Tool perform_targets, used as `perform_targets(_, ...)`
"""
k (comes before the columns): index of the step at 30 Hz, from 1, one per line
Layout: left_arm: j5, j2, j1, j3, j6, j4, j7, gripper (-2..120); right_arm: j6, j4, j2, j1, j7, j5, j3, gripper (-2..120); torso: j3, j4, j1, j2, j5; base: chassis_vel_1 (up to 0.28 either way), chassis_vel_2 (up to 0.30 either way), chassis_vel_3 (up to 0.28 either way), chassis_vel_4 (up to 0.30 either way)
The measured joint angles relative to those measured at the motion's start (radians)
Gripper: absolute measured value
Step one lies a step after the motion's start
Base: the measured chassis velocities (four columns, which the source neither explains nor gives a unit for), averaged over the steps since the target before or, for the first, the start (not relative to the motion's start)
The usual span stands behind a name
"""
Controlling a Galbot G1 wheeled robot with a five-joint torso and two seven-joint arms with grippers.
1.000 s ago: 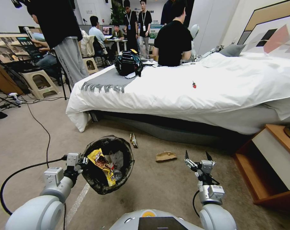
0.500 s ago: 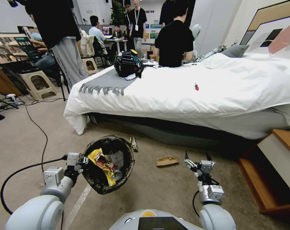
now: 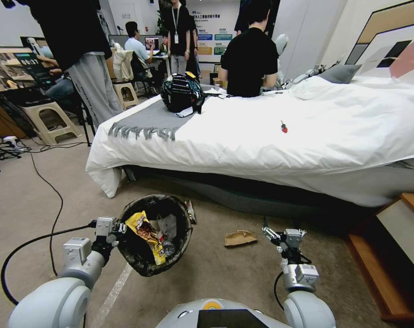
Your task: Pick up the trash bin, then pick up the garbage from the floor and place it into the trash bin.
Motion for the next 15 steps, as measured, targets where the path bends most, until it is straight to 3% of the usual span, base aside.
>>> perform_targets(15, -0.016, 0.003, 0.027, -0.020, 0.012, 0.000, -0.020, 1, -0.215, -0.166, -0.138, 0.254, 0.080, 0.254, -0.103, 100, 0.000, 0.0000, 0.000, 0.000, 0.0000, 0.000, 0.000, 0.000, 0.000)
